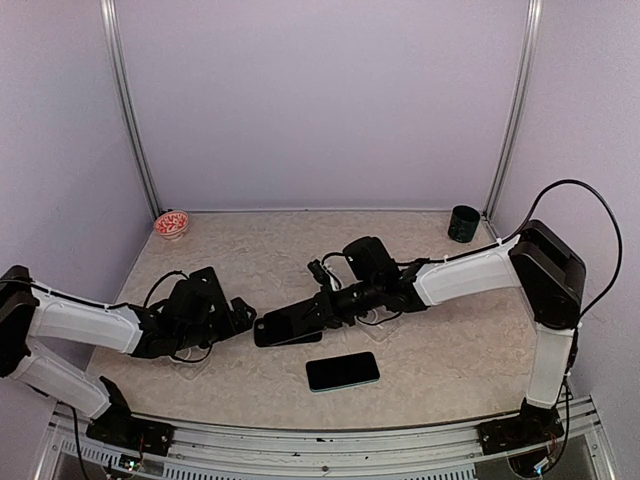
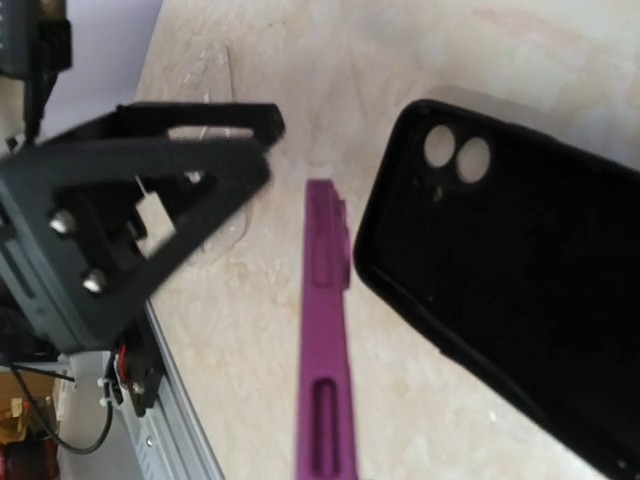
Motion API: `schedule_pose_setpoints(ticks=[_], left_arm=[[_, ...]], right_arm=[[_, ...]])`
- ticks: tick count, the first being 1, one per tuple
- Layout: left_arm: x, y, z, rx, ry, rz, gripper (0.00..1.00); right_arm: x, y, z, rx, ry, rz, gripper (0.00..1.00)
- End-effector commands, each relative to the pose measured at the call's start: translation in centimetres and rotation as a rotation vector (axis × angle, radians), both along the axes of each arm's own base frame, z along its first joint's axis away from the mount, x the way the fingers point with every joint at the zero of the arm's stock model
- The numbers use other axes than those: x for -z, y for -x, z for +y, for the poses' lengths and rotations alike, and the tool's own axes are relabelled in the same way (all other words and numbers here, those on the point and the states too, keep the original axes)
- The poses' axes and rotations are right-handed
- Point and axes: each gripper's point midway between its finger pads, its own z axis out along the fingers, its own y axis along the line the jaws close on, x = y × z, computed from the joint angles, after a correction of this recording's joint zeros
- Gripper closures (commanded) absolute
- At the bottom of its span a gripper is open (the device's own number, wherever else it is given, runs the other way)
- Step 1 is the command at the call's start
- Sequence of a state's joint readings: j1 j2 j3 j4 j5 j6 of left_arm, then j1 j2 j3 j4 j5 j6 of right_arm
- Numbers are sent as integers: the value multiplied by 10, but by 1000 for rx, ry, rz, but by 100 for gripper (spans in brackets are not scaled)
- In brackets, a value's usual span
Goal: Put the phone into the phone case
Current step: Move the phone case to the center of the board, then install the phone into the phone case.
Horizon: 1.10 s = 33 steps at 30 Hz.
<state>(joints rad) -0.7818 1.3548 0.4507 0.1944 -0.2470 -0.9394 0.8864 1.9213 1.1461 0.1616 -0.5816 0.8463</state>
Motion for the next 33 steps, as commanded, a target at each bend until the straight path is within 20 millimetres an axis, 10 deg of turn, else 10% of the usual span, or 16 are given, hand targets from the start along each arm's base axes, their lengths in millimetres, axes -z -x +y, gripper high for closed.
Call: schedule_pose_setpoints(ticks=[1,33], left_arm=[[-11,-8,6,32,21,-37,1],[3,6,-48,232,358,50,1]], right_arm=[[-13,-9,8,-41,-51,10,100],[15,-40,12,-39,-19,109,100]])
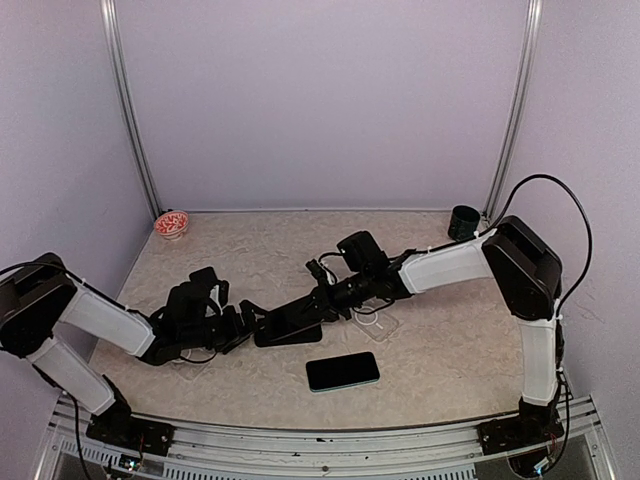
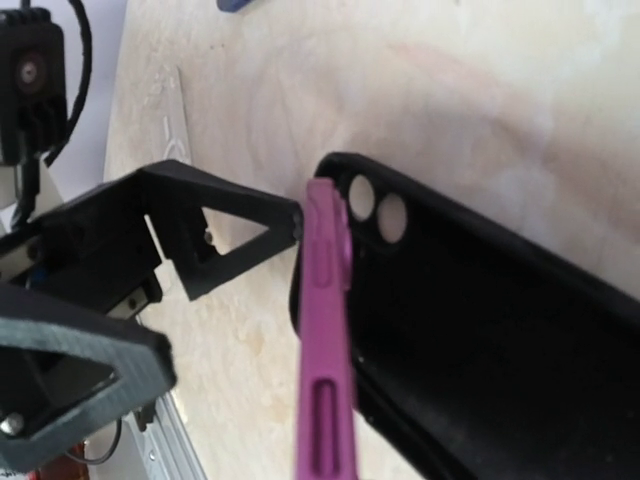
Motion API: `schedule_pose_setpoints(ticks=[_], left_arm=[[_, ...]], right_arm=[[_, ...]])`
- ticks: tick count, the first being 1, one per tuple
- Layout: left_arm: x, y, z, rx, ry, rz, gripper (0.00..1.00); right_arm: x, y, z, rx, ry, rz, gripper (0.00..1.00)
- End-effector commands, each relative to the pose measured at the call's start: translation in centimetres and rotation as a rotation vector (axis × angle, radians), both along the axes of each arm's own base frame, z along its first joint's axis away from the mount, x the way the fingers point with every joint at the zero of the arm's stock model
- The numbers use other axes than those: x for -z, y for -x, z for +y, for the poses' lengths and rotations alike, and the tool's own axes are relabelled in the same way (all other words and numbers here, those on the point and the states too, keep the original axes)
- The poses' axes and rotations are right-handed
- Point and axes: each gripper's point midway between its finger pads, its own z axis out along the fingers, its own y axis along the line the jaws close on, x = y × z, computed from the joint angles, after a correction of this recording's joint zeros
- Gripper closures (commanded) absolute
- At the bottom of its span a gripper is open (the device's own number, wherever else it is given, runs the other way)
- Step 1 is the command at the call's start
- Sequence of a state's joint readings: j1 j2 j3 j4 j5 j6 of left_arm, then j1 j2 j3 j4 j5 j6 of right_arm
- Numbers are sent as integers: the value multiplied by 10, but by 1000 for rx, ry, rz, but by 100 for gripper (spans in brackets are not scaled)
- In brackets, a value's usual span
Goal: Put the phone into the phone case
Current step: Install the phone into the phone case.
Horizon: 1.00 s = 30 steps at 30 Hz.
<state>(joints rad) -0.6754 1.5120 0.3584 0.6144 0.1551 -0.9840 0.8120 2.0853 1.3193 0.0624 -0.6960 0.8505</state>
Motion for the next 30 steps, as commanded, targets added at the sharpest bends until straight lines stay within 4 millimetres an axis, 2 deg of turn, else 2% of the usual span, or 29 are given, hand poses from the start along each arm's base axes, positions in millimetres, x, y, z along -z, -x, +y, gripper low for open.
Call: schedule_pose_setpoints(ticks=[1,16,22,30], left_arm=[[-3,3,-12,38,44,-2,1],[3,4,-24,48,49,10,1],[8,5,-19,-2,16,22,1],[7,11,-15,-107,-26,15,1]], right_arm=[[-9,-4,7,-27,-44,1,100],[11,6,5,-34,-26,102,100],[25,11,-1,8,-10,179,100],[30,10,-12,97,15,208,100]])
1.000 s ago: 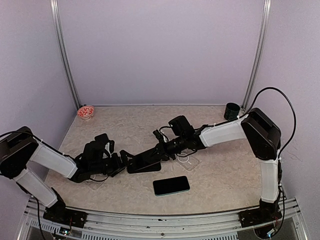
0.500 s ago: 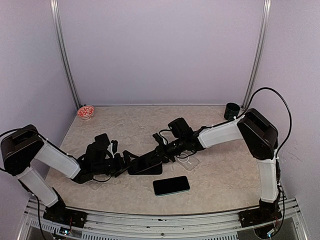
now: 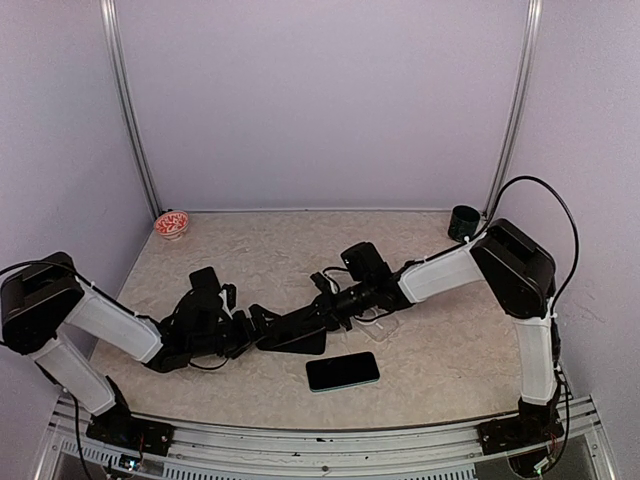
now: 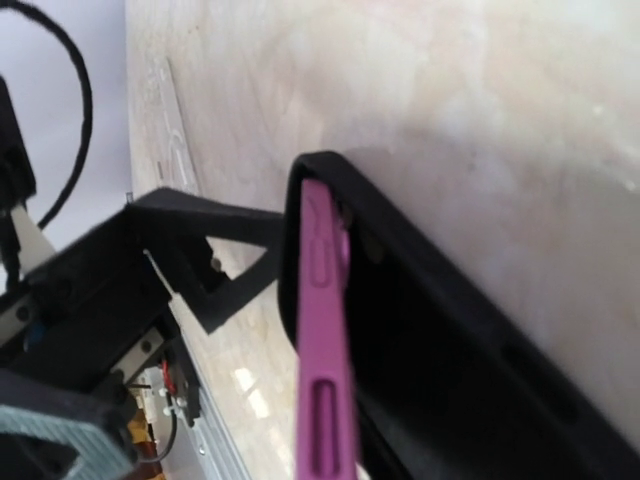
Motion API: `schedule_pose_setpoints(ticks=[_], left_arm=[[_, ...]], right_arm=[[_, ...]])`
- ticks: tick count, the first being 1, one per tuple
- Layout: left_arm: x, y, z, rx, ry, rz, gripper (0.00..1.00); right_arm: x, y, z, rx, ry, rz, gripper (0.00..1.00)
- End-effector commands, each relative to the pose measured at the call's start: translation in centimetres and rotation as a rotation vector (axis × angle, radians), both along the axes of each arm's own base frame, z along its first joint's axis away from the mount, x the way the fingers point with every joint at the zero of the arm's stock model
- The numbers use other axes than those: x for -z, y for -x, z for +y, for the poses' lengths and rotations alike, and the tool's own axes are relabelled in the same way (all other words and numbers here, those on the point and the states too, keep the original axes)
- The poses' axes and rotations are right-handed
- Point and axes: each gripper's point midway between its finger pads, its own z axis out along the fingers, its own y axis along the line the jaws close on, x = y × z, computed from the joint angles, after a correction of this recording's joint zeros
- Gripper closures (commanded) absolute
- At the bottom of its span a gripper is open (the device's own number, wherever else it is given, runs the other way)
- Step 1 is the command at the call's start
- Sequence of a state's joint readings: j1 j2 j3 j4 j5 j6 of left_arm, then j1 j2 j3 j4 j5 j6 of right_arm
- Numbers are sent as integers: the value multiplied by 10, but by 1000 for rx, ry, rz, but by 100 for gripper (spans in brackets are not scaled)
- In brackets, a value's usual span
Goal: Put the phone into the phone case
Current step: Install the phone into the phone case.
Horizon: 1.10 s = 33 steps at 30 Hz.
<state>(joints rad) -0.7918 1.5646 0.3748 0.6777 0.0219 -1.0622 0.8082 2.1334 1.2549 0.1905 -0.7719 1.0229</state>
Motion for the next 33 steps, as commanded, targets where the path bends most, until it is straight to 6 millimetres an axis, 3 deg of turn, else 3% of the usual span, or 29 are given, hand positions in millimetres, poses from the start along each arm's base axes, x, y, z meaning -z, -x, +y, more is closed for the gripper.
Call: schedule_pose_setpoints(ticks=[1,12,26,33], left_arm=[[6,6,7,-76,-40,31,1],[-1,12,-10,-40,-6,15,1],[7,20,-30,38,29,24,1],[13,16,-23,30,-24,15,1]], right_arm=[[8,-3,-12,75,53,35,100],[32,8,-15,106,62,131,100],[41,15,-1,100,7,201,100],[44,20,6,24,22,158,100]])
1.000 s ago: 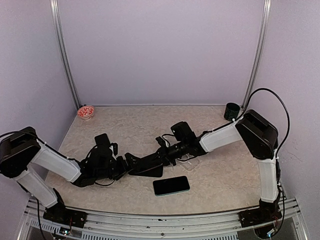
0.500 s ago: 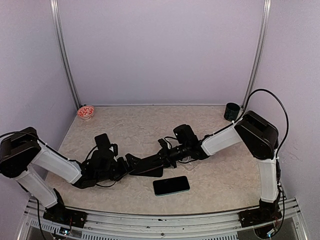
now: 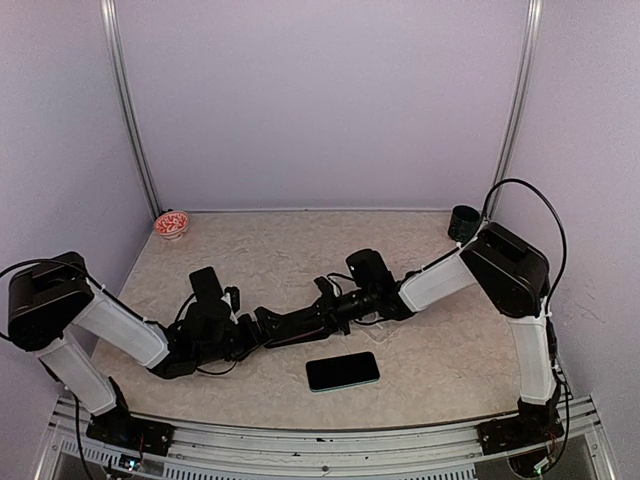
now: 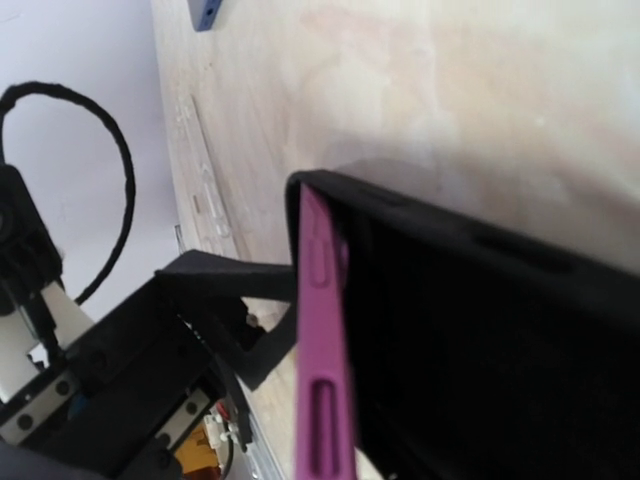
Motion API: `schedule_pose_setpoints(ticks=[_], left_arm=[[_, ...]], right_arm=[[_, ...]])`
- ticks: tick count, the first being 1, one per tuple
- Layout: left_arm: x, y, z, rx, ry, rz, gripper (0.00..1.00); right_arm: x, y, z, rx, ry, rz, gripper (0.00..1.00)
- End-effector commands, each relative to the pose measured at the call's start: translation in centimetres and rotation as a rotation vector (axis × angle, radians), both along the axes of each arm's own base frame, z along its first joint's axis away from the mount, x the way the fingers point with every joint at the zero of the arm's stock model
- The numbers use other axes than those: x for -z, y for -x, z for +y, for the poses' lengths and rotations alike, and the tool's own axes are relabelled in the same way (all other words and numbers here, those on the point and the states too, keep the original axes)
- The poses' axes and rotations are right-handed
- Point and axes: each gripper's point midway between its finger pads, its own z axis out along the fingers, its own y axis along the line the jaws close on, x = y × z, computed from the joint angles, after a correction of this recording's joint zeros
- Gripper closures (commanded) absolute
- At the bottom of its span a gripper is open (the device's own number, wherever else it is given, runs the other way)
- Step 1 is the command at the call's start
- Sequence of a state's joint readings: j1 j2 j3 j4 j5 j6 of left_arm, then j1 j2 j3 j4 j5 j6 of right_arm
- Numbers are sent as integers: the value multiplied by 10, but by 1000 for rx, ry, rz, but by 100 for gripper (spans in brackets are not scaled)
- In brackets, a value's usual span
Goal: Put the phone into the phone case
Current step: Install the phone into the phone case.
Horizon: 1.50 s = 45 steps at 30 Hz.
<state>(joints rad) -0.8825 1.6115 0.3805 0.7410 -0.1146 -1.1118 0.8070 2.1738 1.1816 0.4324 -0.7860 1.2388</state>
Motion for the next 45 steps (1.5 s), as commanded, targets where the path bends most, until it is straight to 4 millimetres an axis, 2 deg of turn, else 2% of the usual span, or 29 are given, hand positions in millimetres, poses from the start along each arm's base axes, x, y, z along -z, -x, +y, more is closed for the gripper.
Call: schedule_pose_setpoints(ticks=[1,6,9,15,19,25,31,35,38,45], left_arm=[[13,11,-6,74,-42,48,1],[7,-4,15,23,-84,23,1],[1,-12,19,13,-83,7,1],[-3,-22,1,58,-88,2,1],[4,-22,-13,100,-65,26,1],[19,-19,-17,110,-68,64,1],[15,-18,-23,108,-48,65,1],[7,-13,-30,104,-28,63,1],[4,-11,-27,94,-39,66,1],[-20,-19,-3,-12,-70,5,1]], right_arm=[[40,24,2,-72,98,46,100],[46,30,-1,-114,105,45,100],[45,31,-1,-129,106,39,100],[42,32,1,-165,99,31,100],[42,32,-1,-175,96,34,100],[44,33,-6,-230,88,42,100],[48,28,-11,-184,94,40,100],[43,25,-8,-133,33,39,100],[40,28,-6,-137,-7,54,100],[25,28,-4,-118,-88,43,100]])
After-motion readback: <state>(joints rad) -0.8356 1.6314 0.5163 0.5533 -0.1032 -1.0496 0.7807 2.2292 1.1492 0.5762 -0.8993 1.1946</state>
